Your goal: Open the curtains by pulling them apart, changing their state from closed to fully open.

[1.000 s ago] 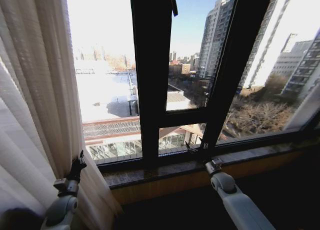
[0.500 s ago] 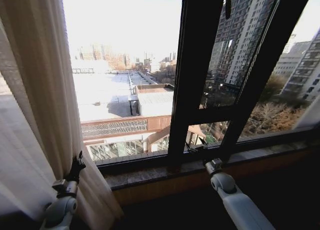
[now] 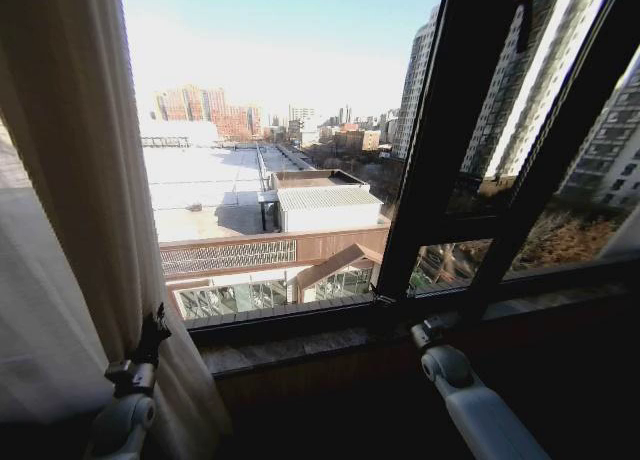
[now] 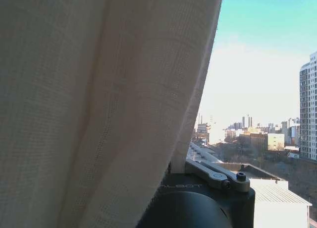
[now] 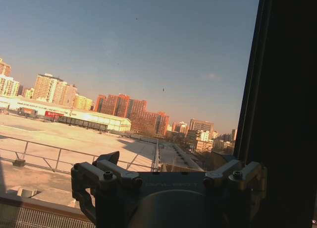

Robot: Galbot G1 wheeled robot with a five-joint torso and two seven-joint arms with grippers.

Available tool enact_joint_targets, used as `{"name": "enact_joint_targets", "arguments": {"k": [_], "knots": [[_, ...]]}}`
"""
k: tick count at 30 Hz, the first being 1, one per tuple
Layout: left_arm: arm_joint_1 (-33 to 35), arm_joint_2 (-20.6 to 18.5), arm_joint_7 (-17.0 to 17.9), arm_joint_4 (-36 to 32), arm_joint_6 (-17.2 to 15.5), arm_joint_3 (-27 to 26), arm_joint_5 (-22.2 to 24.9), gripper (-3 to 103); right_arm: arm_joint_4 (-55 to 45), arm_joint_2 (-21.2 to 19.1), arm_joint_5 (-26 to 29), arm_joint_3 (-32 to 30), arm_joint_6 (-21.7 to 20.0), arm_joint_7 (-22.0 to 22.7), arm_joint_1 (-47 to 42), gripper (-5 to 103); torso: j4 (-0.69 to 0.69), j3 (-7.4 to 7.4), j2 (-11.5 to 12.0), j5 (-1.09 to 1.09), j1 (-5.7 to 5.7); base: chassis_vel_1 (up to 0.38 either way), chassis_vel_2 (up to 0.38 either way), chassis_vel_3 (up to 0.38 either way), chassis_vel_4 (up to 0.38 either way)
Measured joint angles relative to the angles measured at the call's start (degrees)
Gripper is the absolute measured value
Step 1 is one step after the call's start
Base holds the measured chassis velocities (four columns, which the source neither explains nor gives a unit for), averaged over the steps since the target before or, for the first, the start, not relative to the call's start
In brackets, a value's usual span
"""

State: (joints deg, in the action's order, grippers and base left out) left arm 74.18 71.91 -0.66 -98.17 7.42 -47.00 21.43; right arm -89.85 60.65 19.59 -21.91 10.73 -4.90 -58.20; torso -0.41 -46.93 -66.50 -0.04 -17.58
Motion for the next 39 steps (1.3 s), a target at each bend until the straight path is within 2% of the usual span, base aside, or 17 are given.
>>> {"name": "enact_joint_targets", "arguments": {"k": [4,8,15,19,27,31,39], "knots": [[-0.1,0.1,0.0,0.2,0.0,0.1,-0.1,0,0.0,0.0,0.0,0.0,0.0,0.0,0.0,100,-0.03,-0.02,0.0,0.1,-0.03,-0.008,-0.005,0.013,0.012],[-0.2,0.1,0.0,0.4,0.0,0.1,-0.1,0,0.0,0.0,0.0,0.0,0.0,0.0,0.0,100,-0.07,-0.02,0.0,0.04,-0.02,-0.051,-0.05,0.056,0.039],[-0.5,-0.1,0.0,0.9,0.3,0.1,-0.1,0,0.0,0.0,0.0,0.0,0.0,0.0,0.0,100,0.01,0.0,0.0,0.01,0.0,0.0,0.0,0.0,0.0],[-1.3,-0.6,0.9,1.7,0.3,-0.1,0.6,0,0.0,0.0,0.0,0.0,0.0,0.0,0.0,100,-0.03,0.0,0.0,0.05,0.0,0.0,0.0,0.0,0.0],[-3.0,-3.5,4.5,5.6,0.0,-3.8,1.7,0,0.0,0.0,0.0,0.0,0.0,0.0,0.0,100,-0.01,0.0,0.0,0.03,0.0,0.0,0.0,0.0,0.0],[-3.3,-4.4,5.0,7.1,0.0,-5.3,2.8,0,0.0,0.0,0.0,0.0,0.0,0.0,0.0,100,-0.02,0.0,0.0,0.03,0.0,0.0,0.0,0.0,0.0],[-5.7,-9.4,6.7,14.0,0.1,-10.4,6.8,0,0.0,0.0,0.0,0.0,0.0,0.0,0.0,100,-0.01,0.0,0.0,0.02,0.0,0.0,0.0,0.0,0.0]]}}
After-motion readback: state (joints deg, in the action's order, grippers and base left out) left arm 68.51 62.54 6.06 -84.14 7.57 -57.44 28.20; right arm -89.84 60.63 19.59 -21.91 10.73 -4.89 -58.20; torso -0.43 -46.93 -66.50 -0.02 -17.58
